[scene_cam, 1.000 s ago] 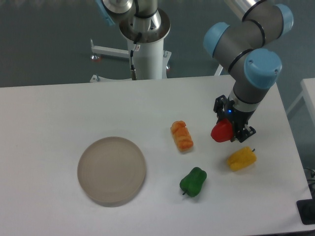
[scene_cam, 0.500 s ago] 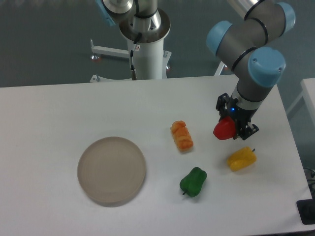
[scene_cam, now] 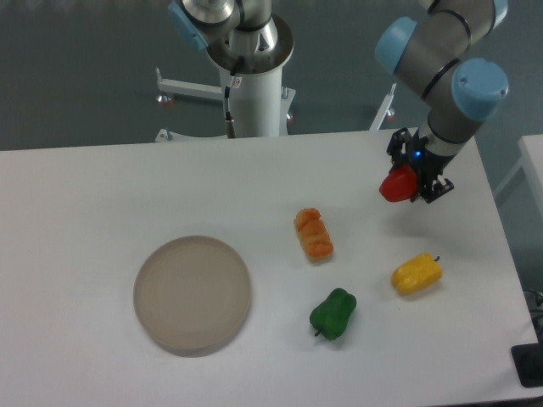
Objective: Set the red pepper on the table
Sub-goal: 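Lower the held red pepper onto the table with the gripper, then open the gripper to release the red pepper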
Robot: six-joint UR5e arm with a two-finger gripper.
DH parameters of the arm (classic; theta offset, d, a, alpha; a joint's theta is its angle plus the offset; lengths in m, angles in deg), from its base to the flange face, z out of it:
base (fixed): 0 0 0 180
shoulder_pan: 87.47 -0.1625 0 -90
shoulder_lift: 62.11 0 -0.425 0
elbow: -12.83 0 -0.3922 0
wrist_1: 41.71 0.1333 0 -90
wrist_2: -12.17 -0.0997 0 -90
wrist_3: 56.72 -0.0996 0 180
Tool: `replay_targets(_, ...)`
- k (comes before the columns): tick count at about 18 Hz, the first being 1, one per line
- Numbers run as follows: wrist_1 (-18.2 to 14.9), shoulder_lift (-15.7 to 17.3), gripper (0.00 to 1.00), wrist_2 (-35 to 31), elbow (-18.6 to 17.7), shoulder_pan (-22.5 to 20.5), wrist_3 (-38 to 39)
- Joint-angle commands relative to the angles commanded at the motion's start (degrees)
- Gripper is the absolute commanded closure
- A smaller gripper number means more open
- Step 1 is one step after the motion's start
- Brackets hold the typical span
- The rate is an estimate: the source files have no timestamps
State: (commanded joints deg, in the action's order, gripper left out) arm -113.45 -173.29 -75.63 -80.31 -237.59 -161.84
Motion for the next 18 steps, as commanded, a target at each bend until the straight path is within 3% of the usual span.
replay_targets(3,5.46,0.00,0.83,0.09,-5.02,0.17,0.17)
replay_targets(8,5.82,0.00,0.80,0.26,-6.09,0.35,0.26)
replay_targets(9,5.82,0.09,0.75,0.26,-6.00,0.53,0.26)
replay_targets(10,5.82,0.00,0.57,0.26,-5.91,0.53,-0.08)
replay_targets(12,5.74,0.09,0.06,0.35,-5.73,0.18,-0.09)
replay_targets(13,5.65,0.09,0.00,0.35,-5.74,0.26,0.17)
replay_targets(18,5.12,0.88,0.00,-0.35,-3.37,0.61,1.32)
